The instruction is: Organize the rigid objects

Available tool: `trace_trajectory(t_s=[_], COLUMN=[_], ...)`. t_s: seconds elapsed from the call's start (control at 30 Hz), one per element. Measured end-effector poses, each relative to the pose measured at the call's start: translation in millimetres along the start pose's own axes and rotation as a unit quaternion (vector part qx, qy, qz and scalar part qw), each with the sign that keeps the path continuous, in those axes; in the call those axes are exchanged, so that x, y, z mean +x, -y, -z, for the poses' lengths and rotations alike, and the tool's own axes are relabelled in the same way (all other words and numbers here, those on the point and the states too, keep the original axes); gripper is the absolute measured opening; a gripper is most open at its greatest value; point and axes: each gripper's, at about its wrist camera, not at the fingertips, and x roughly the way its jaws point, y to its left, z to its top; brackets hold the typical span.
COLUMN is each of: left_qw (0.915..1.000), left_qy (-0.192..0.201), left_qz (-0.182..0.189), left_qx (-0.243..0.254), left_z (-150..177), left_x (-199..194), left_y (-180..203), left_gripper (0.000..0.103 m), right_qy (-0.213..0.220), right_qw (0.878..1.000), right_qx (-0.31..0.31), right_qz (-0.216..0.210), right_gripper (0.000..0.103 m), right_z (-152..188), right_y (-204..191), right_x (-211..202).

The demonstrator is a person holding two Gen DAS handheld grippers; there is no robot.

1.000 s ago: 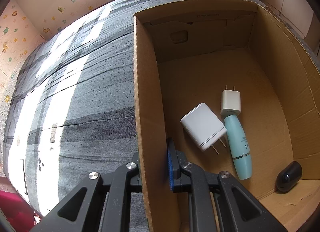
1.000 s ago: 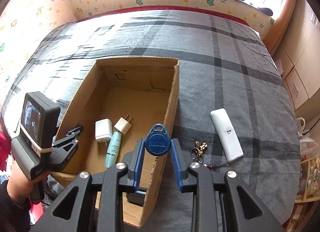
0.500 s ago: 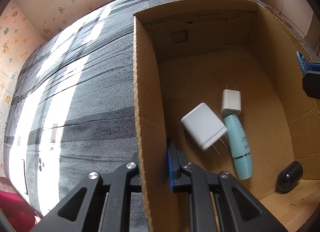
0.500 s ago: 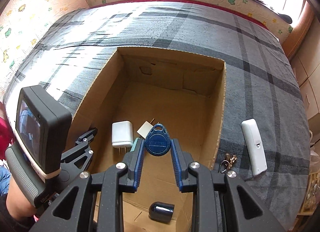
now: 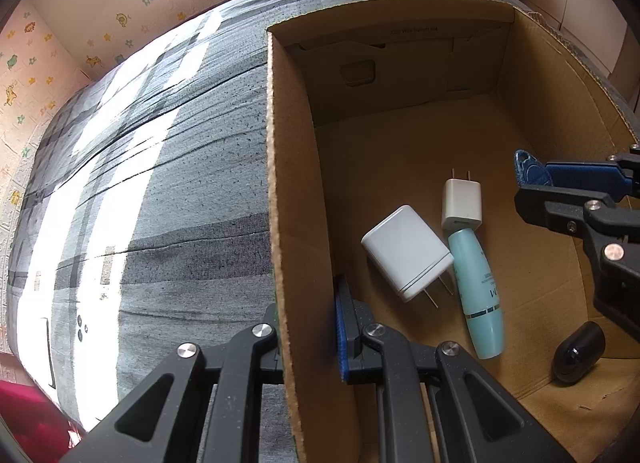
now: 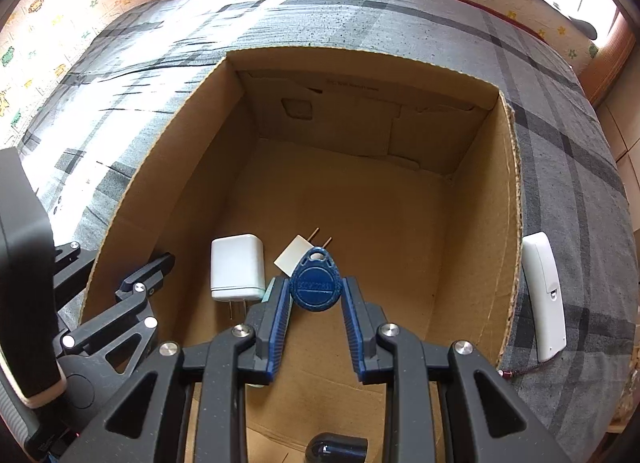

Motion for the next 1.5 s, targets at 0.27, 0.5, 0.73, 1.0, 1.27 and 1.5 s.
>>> trace_trajectory(t_s=[0.27, 0.5, 0.73, 1.0, 1.27, 1.5], left_qw=[1.0, 1.0, 1.0, 1.0, 0.9999, 0.9999], left_qy=[0.0, -0.001, -0.001, -0.001, 0.001, 0.0], left_qz=[0.0, -0.004, -0.006, -0.005, -0.009, -0.008], left_qx=[0.0, 0.004, 0.006, 0.006, 0.009, 0.009], left_z=[-0.6, -0.4, -0.4, 0.1, 0.0, -0.3], left_x=[0.0, 0.4, -0.2, -0.2, -2.1, -2.6], left_y=[2.6, 4.0, 5.9, 4.8, 5.5, 4.0], left_gripper=[0.015, 0.015, 0.015, 0.015, 0.015, 0.015], right_qy=[-0.006, -0.006, -0.012, 0.001, 0.019, 0.04], right_qw=[1.0, 1.0, 1.0, 1.0, 1.0, 0.999], right_qx=[-0.003, -0.007, 0.0, -0.004, -0.002, 0.009], right_qz=[-0.004, -0.009, -0.013, -0.01, -0.001, 0.003], right_gripper=[0.028, 0.028, 0.04, 0.048, 0.05, 0.056], right_z=[1.7, 0.5, -0.9, 0.2, 3.3, 1.2], right_y=[1.8, 1.1, 5.4, 2.4, 0.4, 5.2], right_x=[12.0, 14.3, 17.7, 14.4, -5.9, -31.4])
